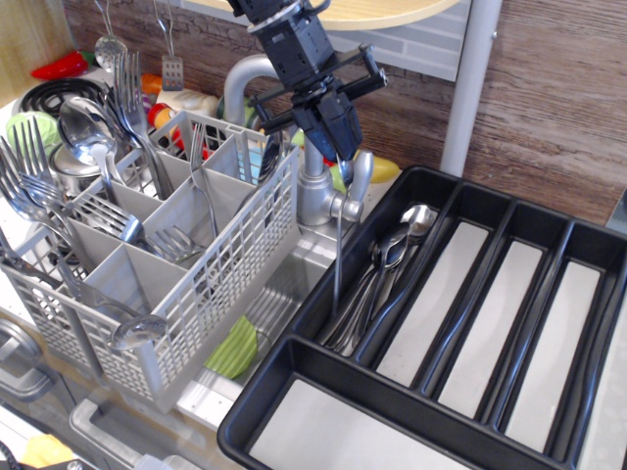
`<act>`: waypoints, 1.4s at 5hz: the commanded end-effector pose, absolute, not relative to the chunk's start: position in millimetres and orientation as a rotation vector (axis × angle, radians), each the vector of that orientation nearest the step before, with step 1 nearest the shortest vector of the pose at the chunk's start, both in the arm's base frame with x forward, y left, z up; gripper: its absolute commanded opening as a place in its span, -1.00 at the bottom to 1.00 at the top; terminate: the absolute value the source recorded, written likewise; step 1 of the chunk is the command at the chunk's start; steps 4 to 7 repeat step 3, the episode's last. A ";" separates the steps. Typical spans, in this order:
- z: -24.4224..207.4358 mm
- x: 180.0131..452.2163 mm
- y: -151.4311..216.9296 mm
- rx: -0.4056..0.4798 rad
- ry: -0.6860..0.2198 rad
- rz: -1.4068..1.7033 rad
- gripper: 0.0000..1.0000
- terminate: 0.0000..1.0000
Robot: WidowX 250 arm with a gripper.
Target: Put small spoon from basket to tray
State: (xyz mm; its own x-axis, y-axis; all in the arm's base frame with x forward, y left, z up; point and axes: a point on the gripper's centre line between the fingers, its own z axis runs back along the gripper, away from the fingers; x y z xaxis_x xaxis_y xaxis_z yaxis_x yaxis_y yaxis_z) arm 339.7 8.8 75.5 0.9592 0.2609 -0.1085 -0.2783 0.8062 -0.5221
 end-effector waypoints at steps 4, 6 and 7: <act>60.5 341.8 -1.8 -0.525 -0.119 0.188 -1.00 1.00; 60.5 341.8 -1.8 -0.525 -0.119 0.188 -1.00 1.00; 60.5 341.8 -1.8 -0.525 -0.119 0.188 -1.00 1.00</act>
